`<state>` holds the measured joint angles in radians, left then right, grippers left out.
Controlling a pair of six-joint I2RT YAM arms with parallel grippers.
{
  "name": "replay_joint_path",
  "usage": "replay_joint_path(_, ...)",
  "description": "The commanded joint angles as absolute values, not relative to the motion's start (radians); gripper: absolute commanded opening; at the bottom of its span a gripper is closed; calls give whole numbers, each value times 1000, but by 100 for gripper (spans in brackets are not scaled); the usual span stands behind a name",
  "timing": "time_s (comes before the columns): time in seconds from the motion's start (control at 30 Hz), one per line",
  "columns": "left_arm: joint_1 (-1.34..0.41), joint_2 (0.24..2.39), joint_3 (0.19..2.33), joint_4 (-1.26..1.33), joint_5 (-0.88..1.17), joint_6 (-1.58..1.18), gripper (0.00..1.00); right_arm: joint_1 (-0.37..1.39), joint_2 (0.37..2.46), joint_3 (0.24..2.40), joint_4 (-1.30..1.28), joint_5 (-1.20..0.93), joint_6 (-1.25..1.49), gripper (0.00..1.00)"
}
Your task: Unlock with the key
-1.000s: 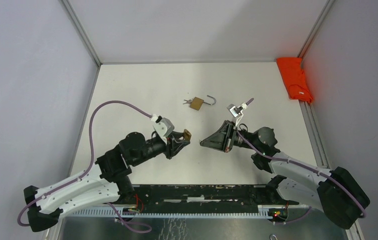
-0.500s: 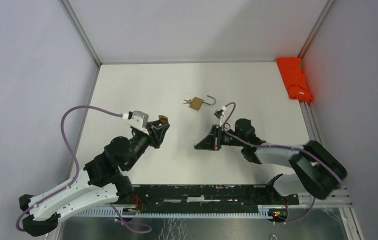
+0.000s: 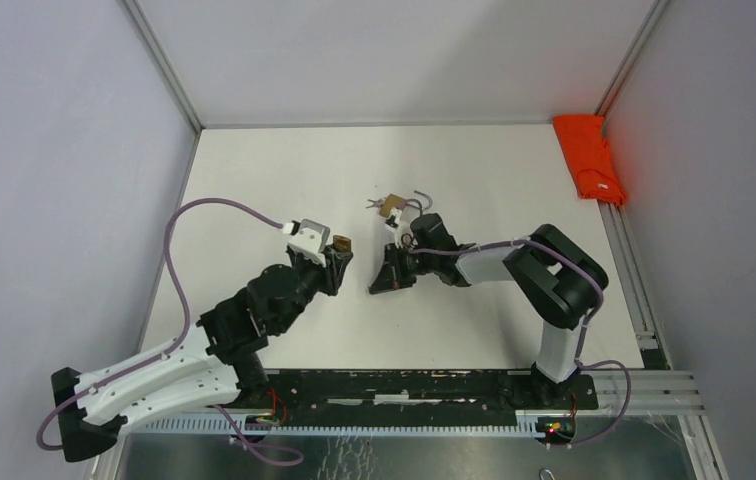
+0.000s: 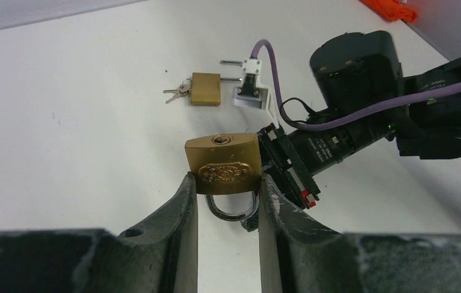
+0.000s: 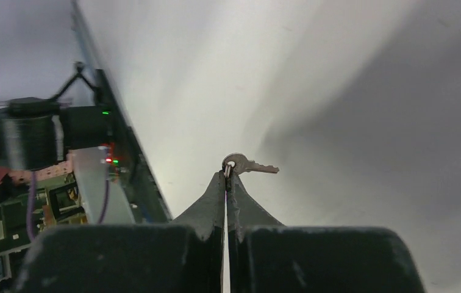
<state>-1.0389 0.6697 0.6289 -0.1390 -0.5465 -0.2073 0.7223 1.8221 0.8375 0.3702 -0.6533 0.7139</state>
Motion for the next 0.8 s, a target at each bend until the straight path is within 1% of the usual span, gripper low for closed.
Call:
replay_joint_path(0.0,-1036,697,615,-19,-532,-174,2,687,1888,819,316,-630,644,0)
replay_joint_path(0.17,-1037,715,609,-3,-511,-178,2,662,1852,738,348,-601,633,0)
replay_joint_path(0.33,-1036,717,603,21,-509,-171,2,658,1781,691,295,-552,593,0)
replay_joint_path(0.53,-1037,730,607,22,-497,-178,2,658,1688,717,-31,-428,406,0)
replay_joint_path(0.6,-1036,733,604,30,-496,-178,2,658,1654,730,-114,-369,352,12)
replay_joint_path(0.63,-1036,735,604,35,-493,-177,2,658,1640,738,-141,-346,322,16)
replay_joint_path(0.73,-1037,754,610,44,-489,-172,2,659,1617,765,-189,-305,267,26)
replay_joint_path(0.77,-1036,762,614,44,-485,-172,2,660,1616,781,-206,-294,249,27)
